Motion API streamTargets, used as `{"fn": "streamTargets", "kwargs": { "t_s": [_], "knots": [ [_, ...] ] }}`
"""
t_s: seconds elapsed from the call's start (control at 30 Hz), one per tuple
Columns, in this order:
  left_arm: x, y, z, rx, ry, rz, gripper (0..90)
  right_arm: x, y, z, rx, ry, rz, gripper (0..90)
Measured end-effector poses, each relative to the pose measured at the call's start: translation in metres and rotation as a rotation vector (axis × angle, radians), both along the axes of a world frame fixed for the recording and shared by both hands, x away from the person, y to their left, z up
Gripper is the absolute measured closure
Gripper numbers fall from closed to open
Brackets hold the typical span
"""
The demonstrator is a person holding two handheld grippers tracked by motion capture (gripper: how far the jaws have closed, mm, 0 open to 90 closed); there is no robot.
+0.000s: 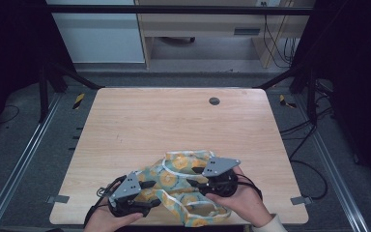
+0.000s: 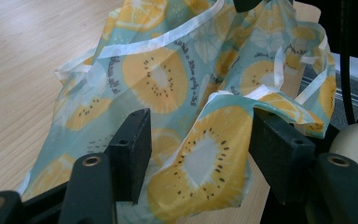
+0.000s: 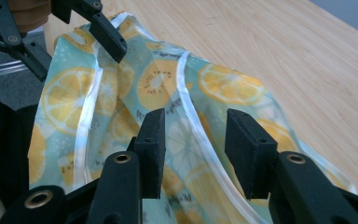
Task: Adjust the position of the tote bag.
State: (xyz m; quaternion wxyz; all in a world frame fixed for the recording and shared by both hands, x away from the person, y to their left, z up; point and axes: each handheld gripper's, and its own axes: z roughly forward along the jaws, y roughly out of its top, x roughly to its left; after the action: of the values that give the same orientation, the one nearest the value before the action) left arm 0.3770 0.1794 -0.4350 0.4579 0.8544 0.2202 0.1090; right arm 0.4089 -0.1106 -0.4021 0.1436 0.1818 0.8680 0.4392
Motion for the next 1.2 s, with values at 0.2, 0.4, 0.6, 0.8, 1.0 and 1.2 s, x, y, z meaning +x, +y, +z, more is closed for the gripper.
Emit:
{"fn": "streamTargets", "kwargs": {
  "t_s": [0.2,0.4,0.6,0.8,1.0,1.2],
  "knots": [
    [0.001,0.0,-0.002,0.012,0.012,0.0,38.1,0.008,0.011,-0.011,-0.048,-0.005,0.022,57.5],
    [0.001,-0.001,-0.002,0.007,0.019,0.004,36.7,0.008,0.014,-0.023,-0.097,0.029,0.037,64.9],
    [-0.001,-0.001,0.006,-0.012,0.009,-0.002,34.2,0.01,0.013,-0.023,-0.102,0.05,0.043,89.4],
    [0.001,-0.001,0.02,-0.064,0.014,-0.028,26.9,0.013,0.013,-0.014,-0.081,0.038,0.041,90.0],
    [0.002,0.004,0.033,-0.069,-0.002,0.003,23.5,0.019,0.009,-0.009,-0.059,0.031,0.003,90.0],
    [0.0,0.014,0.047,-0.097,-0.028,0.013,23.5,0.022,0.006,0.0,-0.052,0.015,-0.007,90.0]
  ]
}}
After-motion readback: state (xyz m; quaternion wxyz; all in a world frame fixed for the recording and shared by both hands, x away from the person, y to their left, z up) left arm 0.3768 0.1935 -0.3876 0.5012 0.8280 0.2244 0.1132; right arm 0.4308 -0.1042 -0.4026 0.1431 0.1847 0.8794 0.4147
